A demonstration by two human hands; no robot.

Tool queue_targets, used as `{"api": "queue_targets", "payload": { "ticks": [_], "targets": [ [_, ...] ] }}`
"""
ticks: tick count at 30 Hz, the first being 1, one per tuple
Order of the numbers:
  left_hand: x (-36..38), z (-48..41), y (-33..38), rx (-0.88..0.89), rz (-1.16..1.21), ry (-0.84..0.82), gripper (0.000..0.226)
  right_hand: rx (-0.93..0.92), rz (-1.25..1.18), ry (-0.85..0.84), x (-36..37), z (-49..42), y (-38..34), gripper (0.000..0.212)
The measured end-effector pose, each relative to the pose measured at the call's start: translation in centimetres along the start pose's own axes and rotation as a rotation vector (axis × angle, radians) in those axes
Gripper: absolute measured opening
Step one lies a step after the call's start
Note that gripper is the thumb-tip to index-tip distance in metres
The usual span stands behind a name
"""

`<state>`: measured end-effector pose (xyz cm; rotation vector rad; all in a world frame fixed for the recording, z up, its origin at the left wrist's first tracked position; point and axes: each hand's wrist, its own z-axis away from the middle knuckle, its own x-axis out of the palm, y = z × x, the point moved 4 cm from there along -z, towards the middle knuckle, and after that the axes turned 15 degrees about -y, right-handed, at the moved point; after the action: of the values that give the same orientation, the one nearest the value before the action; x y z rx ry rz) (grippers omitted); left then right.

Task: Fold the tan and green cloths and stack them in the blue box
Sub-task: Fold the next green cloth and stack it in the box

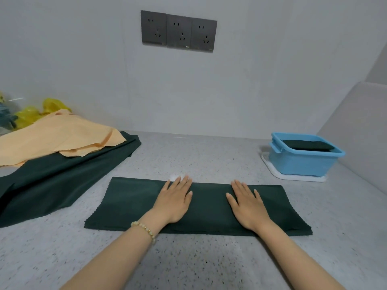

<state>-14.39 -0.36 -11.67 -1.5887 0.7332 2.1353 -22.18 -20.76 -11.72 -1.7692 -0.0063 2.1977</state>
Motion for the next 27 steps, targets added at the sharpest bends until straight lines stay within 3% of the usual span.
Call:
{"api": "queue_targets", "payload": {
  "ticks": [8,13,17,20,27],
  "targets": [
    [0.0,0.0,0.1,-0.005,-0.001,-0.014,0.052,0.199,-0.025,0.048,-1.6,1.6,8.3,0.061],
    [-0.1,0.2,0.4,-0.008,0.002,-0.024,0.052,0.287,0.012,-0.005,-2.8,2.2,8.3,0.059],
    [-0.2,0.3,0.4,-0.008,0.009,-0.032,0.052,0.088,-0.019,0.116,-3.1,1.7,1.1,0.056],
    [-0.3,0.3,0.5,-0.005,0.008,-0.030,0.052,-0.080,-0.039,0.059,-1.8,0.8,-5.1,0.054],
    [-0.4,0.1,0.5,-0.001,0.011,-0.011,0.053,-0.052,0.018,-0.040,1.0,-0.6,-7.1,0.055]
  ]
}}
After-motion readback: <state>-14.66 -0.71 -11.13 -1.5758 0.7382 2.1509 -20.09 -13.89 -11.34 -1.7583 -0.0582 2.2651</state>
